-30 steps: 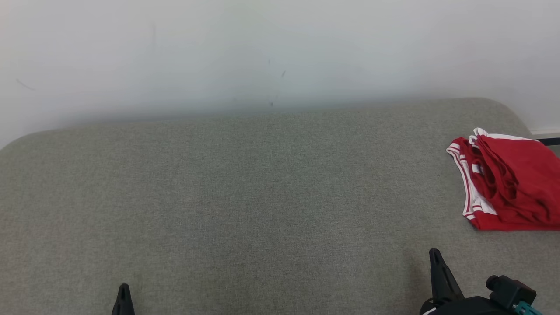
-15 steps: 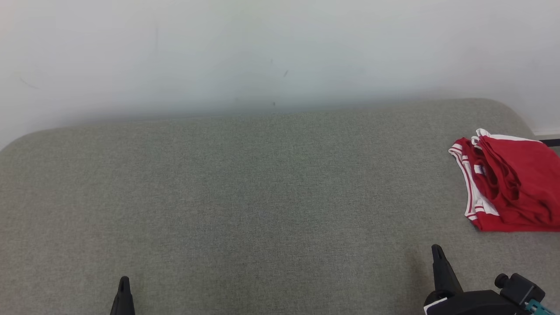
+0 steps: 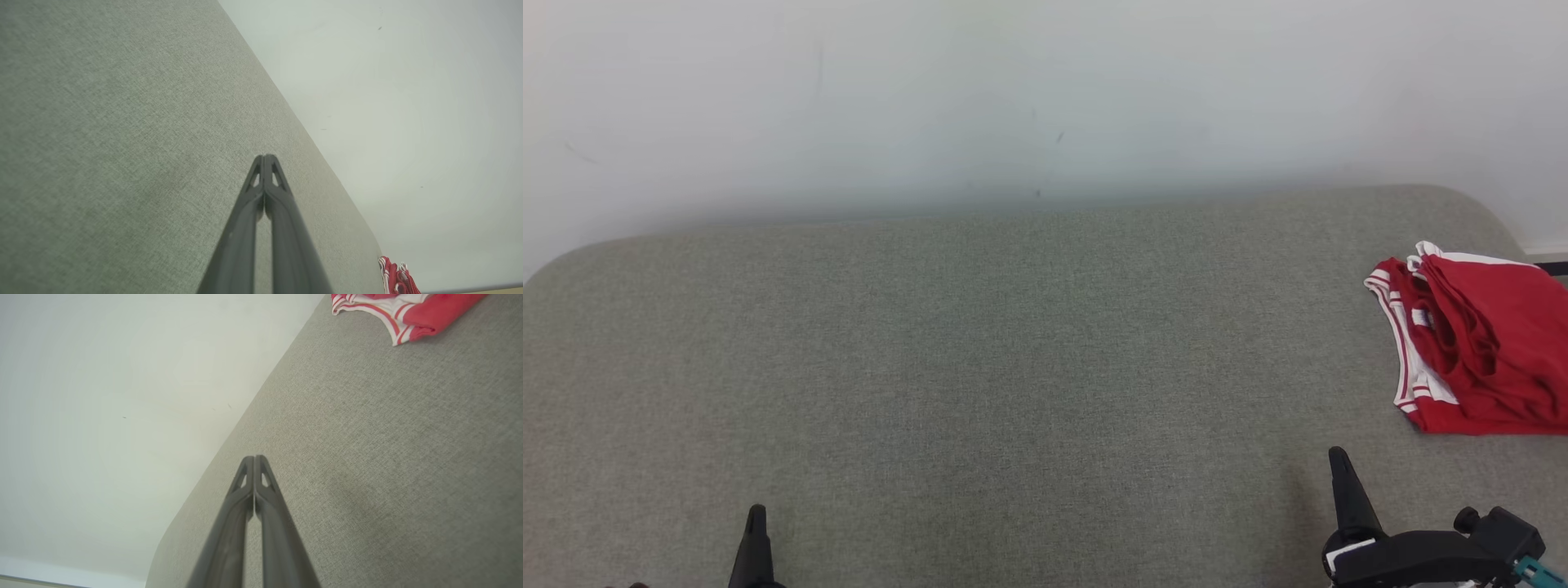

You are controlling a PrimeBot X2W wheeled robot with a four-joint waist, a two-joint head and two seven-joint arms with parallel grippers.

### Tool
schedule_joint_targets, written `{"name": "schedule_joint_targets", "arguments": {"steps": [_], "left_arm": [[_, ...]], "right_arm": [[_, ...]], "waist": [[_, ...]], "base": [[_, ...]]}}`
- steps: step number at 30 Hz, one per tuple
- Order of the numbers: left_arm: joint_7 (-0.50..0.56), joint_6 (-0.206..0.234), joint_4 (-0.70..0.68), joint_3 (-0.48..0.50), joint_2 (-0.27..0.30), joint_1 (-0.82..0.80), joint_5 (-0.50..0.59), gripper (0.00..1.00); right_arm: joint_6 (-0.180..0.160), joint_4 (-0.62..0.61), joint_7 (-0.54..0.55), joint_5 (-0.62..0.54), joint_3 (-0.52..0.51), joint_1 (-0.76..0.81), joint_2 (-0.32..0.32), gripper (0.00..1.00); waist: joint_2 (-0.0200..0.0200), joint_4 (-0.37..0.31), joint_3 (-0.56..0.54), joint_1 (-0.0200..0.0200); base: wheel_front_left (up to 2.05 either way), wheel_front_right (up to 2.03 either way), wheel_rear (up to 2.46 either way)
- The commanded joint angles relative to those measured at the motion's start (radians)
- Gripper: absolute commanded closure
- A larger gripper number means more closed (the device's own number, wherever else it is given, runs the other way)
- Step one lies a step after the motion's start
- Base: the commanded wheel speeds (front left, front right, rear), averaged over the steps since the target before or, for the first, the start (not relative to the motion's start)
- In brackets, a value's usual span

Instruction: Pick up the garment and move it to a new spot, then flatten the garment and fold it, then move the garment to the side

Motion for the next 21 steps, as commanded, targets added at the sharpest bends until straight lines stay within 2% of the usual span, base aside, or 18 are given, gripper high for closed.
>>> {"name": "schedule_joint_targets", "arguments": {"steps": [1, 21], "left_arm": [[0.006, -0.006, -0.007, 0.005, 0.004, -0.024, -0.025, 1.00], [0.057, -0.023, 0.000, 0.017, 0.004, -0.052, -0.217, 1.00]], "right_arm": [[-0.001, -0.013, 0.004, 0.029, -0.003, -0.018, 0.001, 1.00], [-0.001, -0.016, 0.053, 0.244, -0.009, -0.036, 0.001, 1.00]], "waist": [[0.0000, 0.000, 0.000, 0.0000], [0.0000, 0.008, 0.001, -0.0001]], "base": [[0.00, 0.00, 0.00], [0.00, 0.00, 0.00]]}}
